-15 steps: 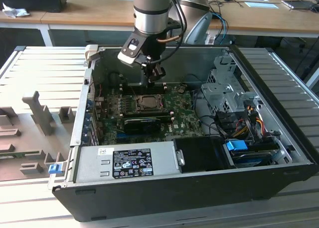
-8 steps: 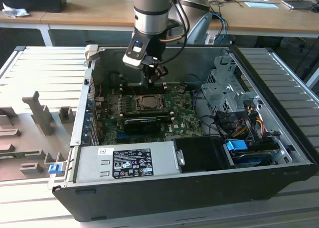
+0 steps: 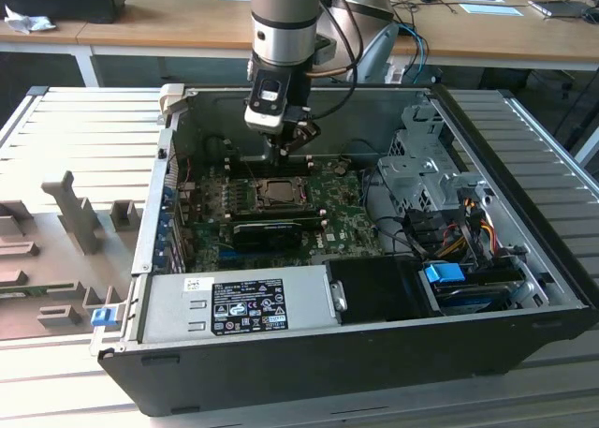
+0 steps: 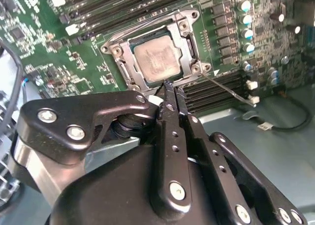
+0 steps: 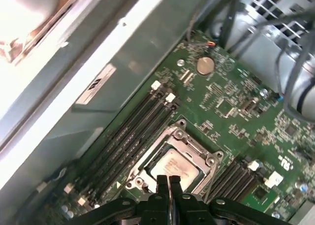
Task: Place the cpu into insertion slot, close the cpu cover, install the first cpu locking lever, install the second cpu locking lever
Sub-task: 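Install the first cpu locking lever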
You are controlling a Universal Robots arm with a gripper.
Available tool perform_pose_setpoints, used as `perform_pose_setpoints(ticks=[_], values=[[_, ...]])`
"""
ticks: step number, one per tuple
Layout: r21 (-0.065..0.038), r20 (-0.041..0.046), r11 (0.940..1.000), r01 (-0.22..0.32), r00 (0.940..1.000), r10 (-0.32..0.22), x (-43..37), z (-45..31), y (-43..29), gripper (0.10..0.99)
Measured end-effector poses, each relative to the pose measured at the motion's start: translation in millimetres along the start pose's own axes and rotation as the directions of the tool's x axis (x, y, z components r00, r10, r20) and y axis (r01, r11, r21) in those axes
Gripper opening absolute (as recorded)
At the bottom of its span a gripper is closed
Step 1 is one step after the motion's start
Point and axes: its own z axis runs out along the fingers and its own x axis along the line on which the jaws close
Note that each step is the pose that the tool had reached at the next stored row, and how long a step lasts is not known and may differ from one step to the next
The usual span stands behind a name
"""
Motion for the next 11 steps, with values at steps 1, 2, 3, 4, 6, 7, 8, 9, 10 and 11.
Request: perform_pose_setpoints(ticks=[1, 2, 3, 4, 6, 7, 8, 9, 10, 11], values=[[0.0, -0.0008, 0.9998, 0.021, 0.9998, -0.021, 0.0, 0.0, 0.0, 0.157], [0.001, -0.0015, 0.9992, 0.039, 0.9992, -0.039, 0.0, 0.1, 0.0, 0.157], [0.001, -0.0021, 0.9984, 0.056, 0.9984, -0.056, 0.0, 0.1, 0.0, 0.157], [0.002, -0.0029, 0.9972, 0.074, 0.9972, -0.074, 0.0, 0.1, 0.0, 0.157], [0.002, -0.0043, 0.9935, 0.114, 0.9935, -0.114, 0.0, 0.1, 0.0, 0.157], [0.003, -0.0055, 0.9896, 0.144, 0.9896, -0.144, 0.0, 0.2, 0.0, 0.157], [0.004, -0.0075, 0.9814, 0.192, 0.9814, -0.192, 0.0, 0.1, 0.0, 0.157], [0.004, -0.0082, 0.978, 0.209, 0.978, -0.208, 0.0, 0.2, 0.0, 0.157], [0.004, -0.0088, 0.9746, 0.224, 0.9746, -0.224, 0.0, 0.1, 0.0, 0.157], [0.005, -0.0099, 0.9688, 0.248, 0.9688, -0.248, 0.0, 0.2, 0.0, 0.157]])
